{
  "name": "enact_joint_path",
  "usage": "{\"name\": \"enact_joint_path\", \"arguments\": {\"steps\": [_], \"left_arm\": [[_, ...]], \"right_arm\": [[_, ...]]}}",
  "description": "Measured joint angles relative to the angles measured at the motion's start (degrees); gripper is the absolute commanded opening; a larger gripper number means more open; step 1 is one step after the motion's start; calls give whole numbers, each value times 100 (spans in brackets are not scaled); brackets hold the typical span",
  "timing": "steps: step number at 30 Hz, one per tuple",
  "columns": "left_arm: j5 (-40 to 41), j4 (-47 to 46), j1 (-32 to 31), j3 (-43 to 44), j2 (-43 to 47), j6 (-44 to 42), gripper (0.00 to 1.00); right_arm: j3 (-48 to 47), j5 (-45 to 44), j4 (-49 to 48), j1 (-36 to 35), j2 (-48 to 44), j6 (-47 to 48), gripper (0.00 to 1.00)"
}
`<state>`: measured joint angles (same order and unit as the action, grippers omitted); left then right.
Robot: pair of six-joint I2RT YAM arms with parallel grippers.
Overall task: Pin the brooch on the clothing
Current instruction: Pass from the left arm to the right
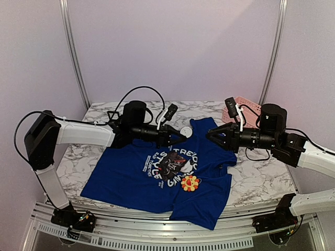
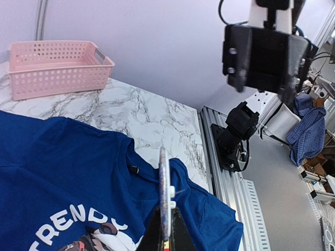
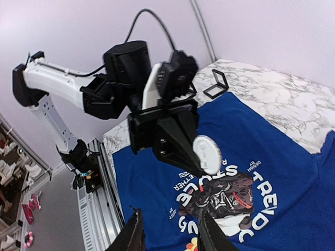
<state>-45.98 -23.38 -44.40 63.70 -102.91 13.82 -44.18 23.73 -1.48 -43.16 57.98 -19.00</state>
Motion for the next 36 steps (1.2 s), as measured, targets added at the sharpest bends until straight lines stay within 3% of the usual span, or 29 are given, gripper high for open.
{"name": "enact_joint_path", "arguments": {"steps": [5, 16, 19, 24, 36], "left_arm": [[-168, -260, -26, -79, 35, -39, 0], [-304, -339, -129, -162, 122, -247, 0], [-313, -339, -160, -162, 122, -321, 0], [-317, -341, -184, -162, 122, -352, 0], [-330, -361, -227, -162, 122, -350, 0]], "right_arm": [[330, -68, -627, 535, 181, -584, 51], [223, 743, -1665, 562, 1274, -817, 49], [87, 1005, -1729, 546, 1512, -800, 43], [-35, 1303, -1832, 522, 1733, -785, 18], [-46, 1615, -2006, 516, 1886, -772, 13]]}}
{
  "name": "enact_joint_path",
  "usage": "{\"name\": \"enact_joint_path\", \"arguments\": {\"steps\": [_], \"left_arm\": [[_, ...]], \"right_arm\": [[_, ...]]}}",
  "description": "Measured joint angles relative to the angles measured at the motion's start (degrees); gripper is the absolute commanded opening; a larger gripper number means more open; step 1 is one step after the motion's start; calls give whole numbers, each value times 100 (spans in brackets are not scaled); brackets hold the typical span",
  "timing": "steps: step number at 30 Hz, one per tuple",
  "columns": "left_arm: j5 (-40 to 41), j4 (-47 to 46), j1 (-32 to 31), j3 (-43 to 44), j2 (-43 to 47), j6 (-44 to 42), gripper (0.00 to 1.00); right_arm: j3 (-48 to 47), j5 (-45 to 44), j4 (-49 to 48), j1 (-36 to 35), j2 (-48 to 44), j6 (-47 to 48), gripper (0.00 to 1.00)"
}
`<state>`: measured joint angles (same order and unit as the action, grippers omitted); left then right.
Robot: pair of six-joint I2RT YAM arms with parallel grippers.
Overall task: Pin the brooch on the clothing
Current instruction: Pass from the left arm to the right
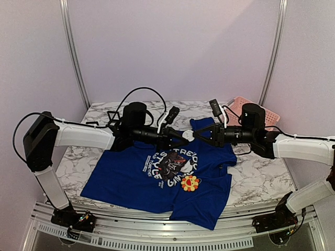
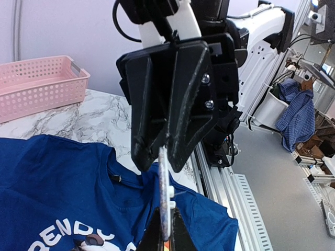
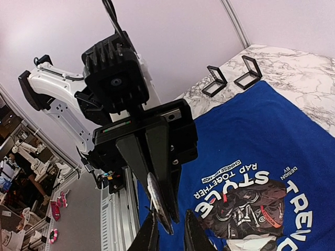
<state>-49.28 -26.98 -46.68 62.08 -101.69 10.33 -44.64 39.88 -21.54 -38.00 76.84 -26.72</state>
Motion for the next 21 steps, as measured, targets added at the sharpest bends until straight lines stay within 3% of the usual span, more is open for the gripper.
{"name": "enact_joint_path", "arguments": {"steps": [4, 7, 10, 13, 21], "left_arm": [[13, -28, 0, 0, 0, 26, 0], [-7, -42, 0, 0, 0, 76, 1], [-31, -33, 0, 0, 0, 61, 45], [-44, 133, 0, 0, 0, -197, 60], [168, 1292, 35, 2, 7, -1303, 63]], "right_arm": [[-33, 111, 9, -22, 118, 28, 0], [-50, 129, 22, -24, 140, 85, 0], [-87, 116, 142, -24, 129, 179, 0], [-181, 2, 564, -31, 57, 313, 0], [-273, -957, 1637, -31, -452, 590, 0]]}}
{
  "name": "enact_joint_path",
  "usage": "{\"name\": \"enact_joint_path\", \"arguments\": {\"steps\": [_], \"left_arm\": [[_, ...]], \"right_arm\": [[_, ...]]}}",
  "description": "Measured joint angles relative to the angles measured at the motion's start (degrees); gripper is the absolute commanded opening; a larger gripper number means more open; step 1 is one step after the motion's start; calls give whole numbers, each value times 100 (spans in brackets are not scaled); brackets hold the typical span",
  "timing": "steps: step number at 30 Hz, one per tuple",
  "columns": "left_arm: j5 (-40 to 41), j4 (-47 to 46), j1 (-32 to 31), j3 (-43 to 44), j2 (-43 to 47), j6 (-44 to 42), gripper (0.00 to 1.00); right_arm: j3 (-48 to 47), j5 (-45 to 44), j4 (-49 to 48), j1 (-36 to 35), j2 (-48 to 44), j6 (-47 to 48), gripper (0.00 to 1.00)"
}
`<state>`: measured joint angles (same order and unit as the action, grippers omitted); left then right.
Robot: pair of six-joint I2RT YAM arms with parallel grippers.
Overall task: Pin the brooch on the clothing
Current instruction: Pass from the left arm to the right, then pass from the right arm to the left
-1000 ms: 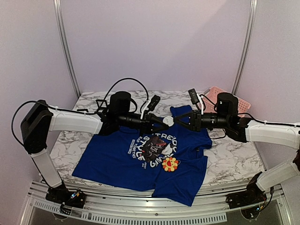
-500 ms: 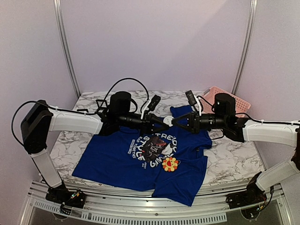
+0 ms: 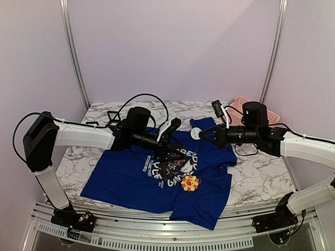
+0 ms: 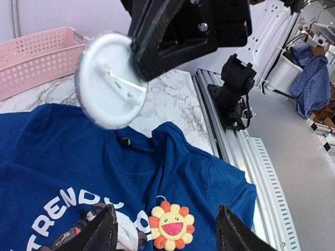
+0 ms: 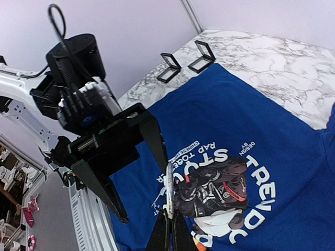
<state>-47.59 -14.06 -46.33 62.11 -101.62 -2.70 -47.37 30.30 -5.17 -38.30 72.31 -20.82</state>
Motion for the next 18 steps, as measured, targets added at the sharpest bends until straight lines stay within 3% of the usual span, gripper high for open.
{"name": "enact_joint_path", "arguments": {"steps": [9, 18], "left_arm": [[999, 391, 0, 24, 48, -807, 53], [1891, 741, -44, 92, 48, -2225, 63]], "right_arm": [[-573, -1351, 850, -85, 494, -382, 0], [-1115, -2098, 1574, -197, 1082, -625, 0]]}}
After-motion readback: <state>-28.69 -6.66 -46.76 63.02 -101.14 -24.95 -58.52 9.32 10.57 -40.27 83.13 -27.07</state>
